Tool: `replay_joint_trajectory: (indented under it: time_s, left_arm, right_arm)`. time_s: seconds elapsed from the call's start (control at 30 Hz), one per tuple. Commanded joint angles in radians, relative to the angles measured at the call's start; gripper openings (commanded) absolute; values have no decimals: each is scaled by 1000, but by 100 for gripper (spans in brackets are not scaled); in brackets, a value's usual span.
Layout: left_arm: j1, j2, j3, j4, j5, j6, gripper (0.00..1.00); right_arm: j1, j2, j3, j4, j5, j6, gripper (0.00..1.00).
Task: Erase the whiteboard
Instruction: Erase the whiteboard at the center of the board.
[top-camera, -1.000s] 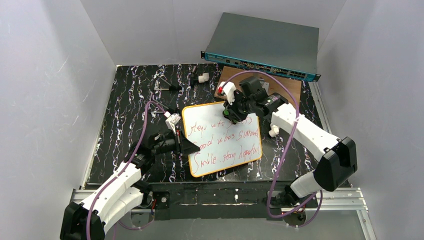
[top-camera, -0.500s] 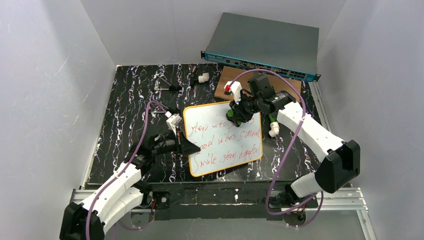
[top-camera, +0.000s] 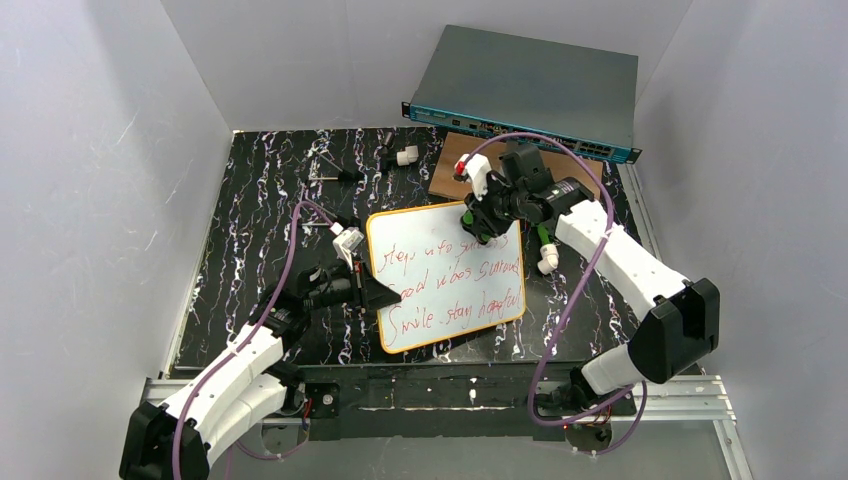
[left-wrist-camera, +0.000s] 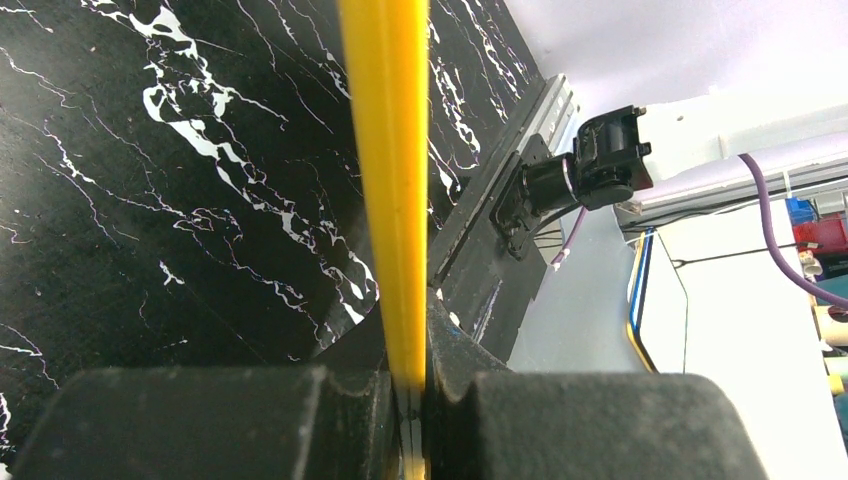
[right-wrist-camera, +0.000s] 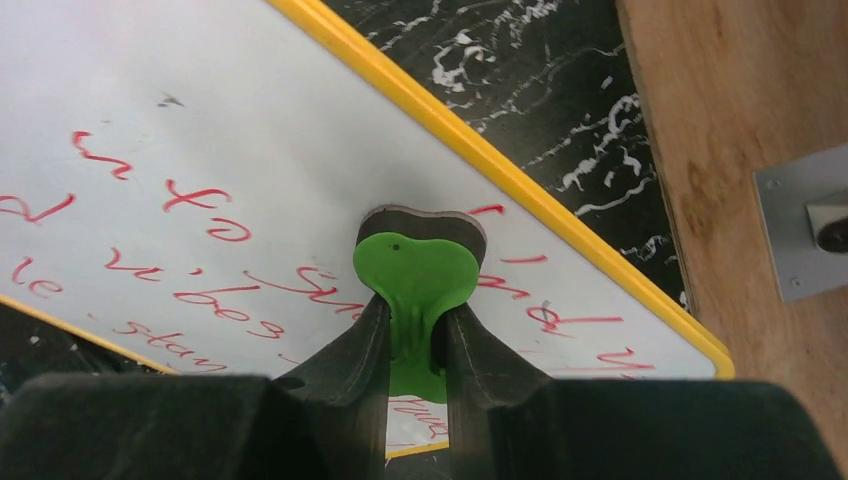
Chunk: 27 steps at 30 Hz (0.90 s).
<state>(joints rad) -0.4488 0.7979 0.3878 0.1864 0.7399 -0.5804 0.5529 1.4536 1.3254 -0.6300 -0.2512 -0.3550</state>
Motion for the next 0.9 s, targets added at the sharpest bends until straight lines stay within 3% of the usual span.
replay_joint_trajectory:
  time_s: [0.0, 0.17, 0.37, 0.47, 0.67, 0.87]
  left_arm:
    - [-9, -7, 5, 95, 47, 59, 0]
    - [-8, -6, 12, 79, 50, 65, 0]
    - [-8, -16, 21, 55, 38, 81, 0]
    - [-8, -14, 26, 49, 43, 88, 0]
    - [-9, -16, 26, 60, 50, 83, 0]
    - [-10, -8, 19, 74, 56, 83, 0]
  right_arm:
    - [57, 15, 77, -37, -91, -52, 1]
    - [55, 84, 171, 17, 182, 51, 1]
    - [34, 69, 121, 42, 314, 24, 1]
    - [24, 41, 58, 39, 267, -8, 1]
    - [34, -6, 10, -98, -63, -102, 1]
    - [43, 11, 85, -102, -117, -59, 1]
